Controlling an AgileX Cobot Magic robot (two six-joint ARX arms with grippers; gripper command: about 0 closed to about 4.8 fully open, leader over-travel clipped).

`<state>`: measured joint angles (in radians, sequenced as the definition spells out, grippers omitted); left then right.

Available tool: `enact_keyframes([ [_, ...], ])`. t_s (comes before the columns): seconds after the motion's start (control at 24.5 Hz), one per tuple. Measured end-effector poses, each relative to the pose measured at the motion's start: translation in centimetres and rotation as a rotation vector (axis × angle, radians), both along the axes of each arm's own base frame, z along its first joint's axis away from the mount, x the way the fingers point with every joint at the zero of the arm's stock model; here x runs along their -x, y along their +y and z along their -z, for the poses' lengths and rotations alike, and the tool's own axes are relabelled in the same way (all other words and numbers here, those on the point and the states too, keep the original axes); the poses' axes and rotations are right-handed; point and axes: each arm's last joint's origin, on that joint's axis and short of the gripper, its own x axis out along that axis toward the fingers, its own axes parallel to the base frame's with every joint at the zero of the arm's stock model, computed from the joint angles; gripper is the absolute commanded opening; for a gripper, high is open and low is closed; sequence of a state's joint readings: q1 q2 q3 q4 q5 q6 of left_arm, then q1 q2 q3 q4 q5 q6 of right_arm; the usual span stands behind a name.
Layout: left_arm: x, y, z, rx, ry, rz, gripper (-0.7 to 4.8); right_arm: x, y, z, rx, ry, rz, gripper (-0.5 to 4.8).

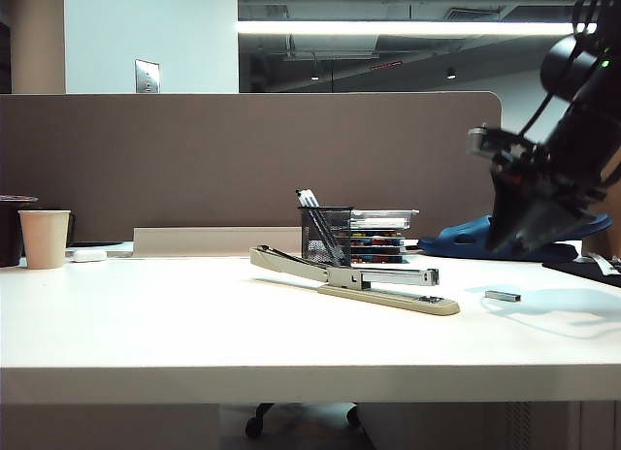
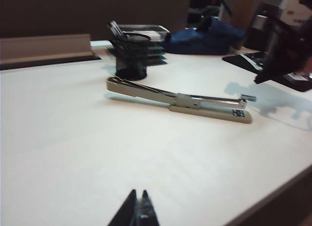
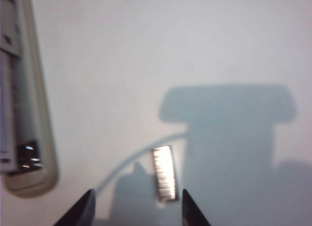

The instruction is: Pick up a set of staples and put them into the open stapler.

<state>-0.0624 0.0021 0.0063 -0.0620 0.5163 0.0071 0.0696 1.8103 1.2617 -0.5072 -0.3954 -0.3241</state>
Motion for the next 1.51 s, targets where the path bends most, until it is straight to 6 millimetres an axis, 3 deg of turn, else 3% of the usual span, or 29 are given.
enact_keyframes([
  [0.49, 0.2, -0.1, 0.6, 0.001, 0.062, 0.059, -0.06, -1.0, 0.2, 2.9, 0.09, 0.023, -0.034, 2.09],
  [0.86, 0.2, -0.1, 0.6, 0.001, 0.063, 0.059, -0.06, -1.1, 0.2, 3.4, 0.112, 0.035, -0.027, 2.06],
  [1.02, 0.2, -0.1, 0.6, 0.001, 0.063, 0.059, -0.06, -1.1, 0.2, 3.4, 0.112, 0.035, -0.027, 1.35],
  [1.35, 0.2, -0.1, 0.6, 0.001, 0.063, 0.059, -0.06, -1.0, 0.7, 3.5, 0.112, 0.035, -0.04, 1.01],
  [1.47, 0.2, -0.1, 0.6, 0.001, 0.063, 0.059, -0.06, -1.1, 0.7, 3.5, 0.109, 0.034, -0.042, 0.33],
  [1.51, 0.2, -0.1, 0.6, 0.001, 0.064, 0.059, -0.06, -1.1, 0.7, 3.5, 0.109, 0.033, -0.042, 0.33],
])
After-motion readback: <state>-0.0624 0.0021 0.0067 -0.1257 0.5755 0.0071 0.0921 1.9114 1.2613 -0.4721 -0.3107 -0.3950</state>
